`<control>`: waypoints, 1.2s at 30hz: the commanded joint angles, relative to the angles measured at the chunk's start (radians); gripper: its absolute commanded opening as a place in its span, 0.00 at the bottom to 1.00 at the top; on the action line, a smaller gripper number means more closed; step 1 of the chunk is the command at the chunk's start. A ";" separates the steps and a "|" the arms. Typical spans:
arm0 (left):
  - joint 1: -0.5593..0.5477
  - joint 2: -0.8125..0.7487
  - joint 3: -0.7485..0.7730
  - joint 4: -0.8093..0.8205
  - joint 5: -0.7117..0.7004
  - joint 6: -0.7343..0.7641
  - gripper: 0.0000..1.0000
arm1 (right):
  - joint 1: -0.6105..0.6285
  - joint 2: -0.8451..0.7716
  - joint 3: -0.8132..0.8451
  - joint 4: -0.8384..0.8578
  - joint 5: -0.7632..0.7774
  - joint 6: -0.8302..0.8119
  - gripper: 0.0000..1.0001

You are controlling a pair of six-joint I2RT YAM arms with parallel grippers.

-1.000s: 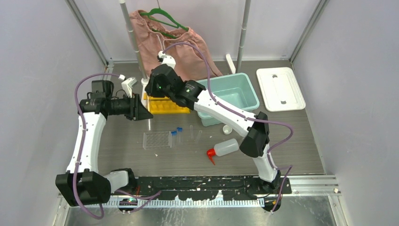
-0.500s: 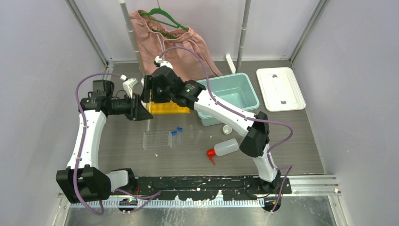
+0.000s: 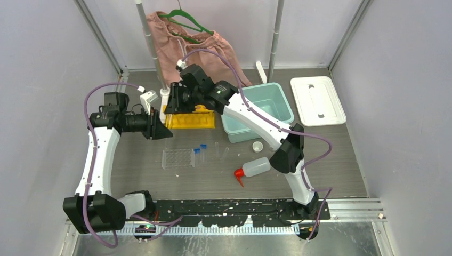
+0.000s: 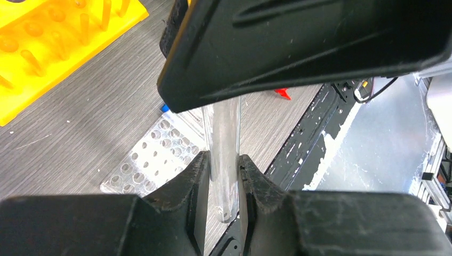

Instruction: Organize the chemistry lab equipment

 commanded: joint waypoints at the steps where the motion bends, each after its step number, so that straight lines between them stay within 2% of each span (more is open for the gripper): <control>1: -0.001 -0.022 0.013 -0.011 0.030 0.030 0.00 | -0.023 0.020 0.072 0.010 -0.104 0.001 0.35; 7: -0.001 -0.016 0.008 0.027 0.017 -0.006 0.01 | -0.038 0.071 0.132 -0.042 -0.169 -0.011 0.16; 8: -0.001 -0.014 0.007 0.037 0.009 -0.017 0.09 | -0.043 0.074 0.141 -0.050 -0.177 -0.010 0.13; 11: 0.000 -0.004 0.008 0.072 -0.041 -0.077 0.55 | -0.065 0.074 0.161 -0.053 -0.168 -0.016 0.04; 12: -0.001 0.001 0.010 0.088 -0.068 -0.108 0.62 | -0.074 0.071 0.170 -0.057 -0.141 -0.022 0.03; 15: 0.000 0.029 0.032 0.106 -0.151 -0.172 0.74 | -0.086 0.051 0.200 -0.069 0.043 -0.092 0.01; 19: 0.000 0.080 0.073 0.091 -0.265 -0.222 0.76 | -0.085 -0.006 0.125 0.032 0.308 -0.224 0.01; 24: 0.027 0.131 0.096 0.057 -0.317 -0.242 0.76 | -0.065 -0.115 -0.122 0.332 0.524 -0.381 0.01; 29: 0.075 0.164 0.121 0.027 -0.321 -0.244 0.76 | -0.034 -0.168 -0.306 0.624 0.609 -0.515 0.01; 36: 0.093 0.193 0.142 -0.001 -0.338 -0.251 0.77 | 0.000 -0.124 -0.350 0.796 0.635 -0.608 0.01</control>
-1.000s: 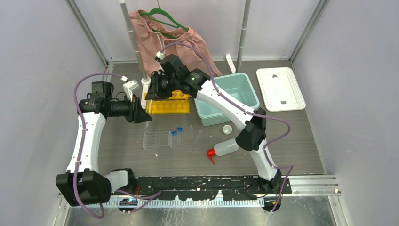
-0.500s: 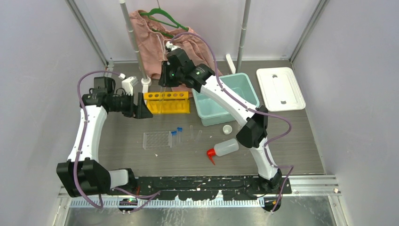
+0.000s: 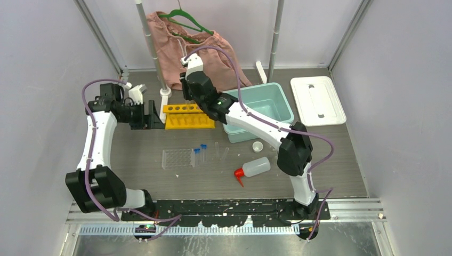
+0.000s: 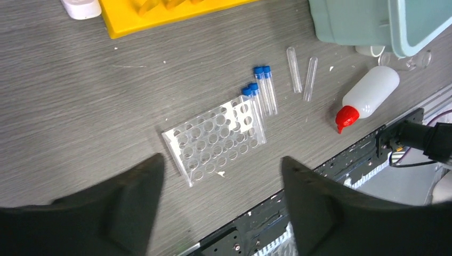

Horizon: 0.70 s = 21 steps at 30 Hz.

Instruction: Organize the chemistry lab equipment

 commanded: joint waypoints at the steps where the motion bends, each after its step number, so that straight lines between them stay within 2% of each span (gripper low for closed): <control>1: 0.007 0.010 0.046 -0.028 -0.029 -0.016 0.87 | 0.020 -0.020 0.003 0.237 0.056 -0.109 0.01; 3: 0.007 0.011 0.047 -0.034 -0.056 -0.013 0.97 | 0.026 0.003 0.007 0.242 0.060 -0.114 0.01; 21: 0.019 0.000 0.035 -0.033 -0.080 -0.022 1.00 | 0.039 0.091 -0.023 0.244 0.043 -0.108 0.01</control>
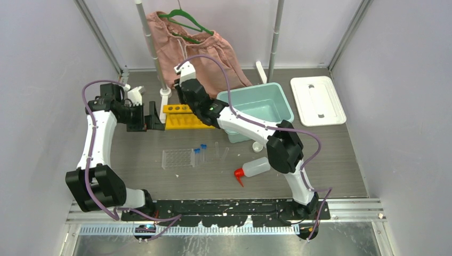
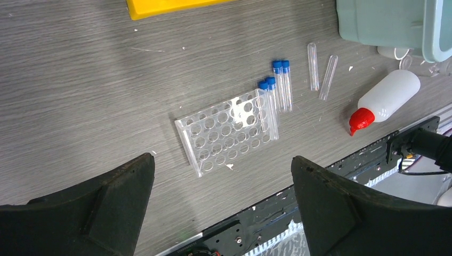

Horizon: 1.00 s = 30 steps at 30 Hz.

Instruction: Organize the chemistry lab equipment

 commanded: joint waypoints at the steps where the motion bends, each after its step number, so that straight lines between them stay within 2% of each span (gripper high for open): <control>1: 0.011 -0.014 0.026 -0.002 0.007 -0.007 1.00 | 0.010 -0.008 0.002 0.056 0.011 -0.011 0.01; 30: 0.063 -0.004 0.052 -0.059 0.024 0.040 1.00 | 0.019 0.074 0.032 0.085 0.019 -0.109 0.01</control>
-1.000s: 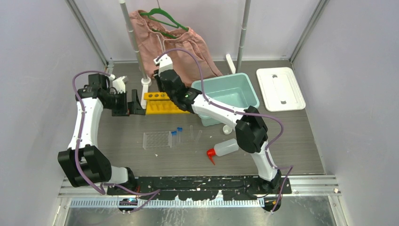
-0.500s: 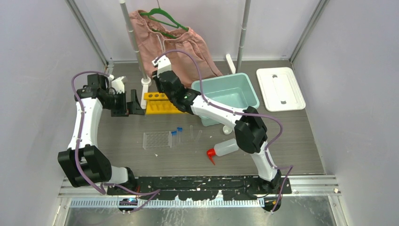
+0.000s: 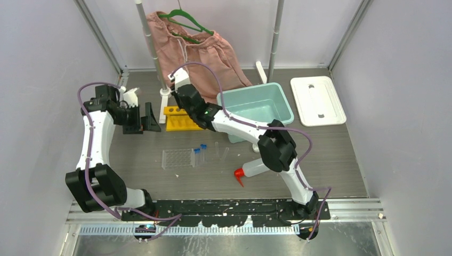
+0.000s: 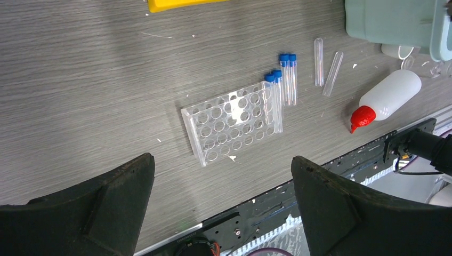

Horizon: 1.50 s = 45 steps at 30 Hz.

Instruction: Organize the chemistry lab equipment

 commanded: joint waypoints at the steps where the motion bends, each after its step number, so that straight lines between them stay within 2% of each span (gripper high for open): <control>1: 0.011 -0.004 0.050 -0.011 0.020 0.021 1.00 | 0.005 0.002 0.022 0.023 0.020 -0.039 0.01; 8: 0.018 0.005 0.051 -0.003 0.029 0.017 1.00 | 0.005 0.019 0.009 0.019 0.022 -0.001 0.01; 23: 0.023 -0.006 0.042 0.009 0.019 0.020 1.00 | 0.005 0.038 -0.053 0.056 0.059 0.065 0.16; 28: 0.024 -0.003 0.041 0.013 0.019 0.015 1.00 | 0.005 0.025 -0.076 0.071 0.081 0.065 0.30; 33: 0.027 -0.003 0.055 0.003 0.018 0.019 1.00 | 0.012 -0.049 -0.087 0.053 0.125 0.070 0.56; 37: 0.029 -0.009 0.072 -0.016 0.019 0.026 1.00 | 0.034 -0.148 -0.091 -0.034 0.215 0.113 0.76; 41: 0.030 -0.021 0.091 -0.043 0.017 0.037 1.00 | 0.061 -0.260 -0.123 -0.243 0.303 0.242 0.83; 45: 0.030 -0.030 0.111 -0.086 0.011 0.058 1.00 | 0.089 -0.367 -0.185 -0.473 0.326 0.436 0.85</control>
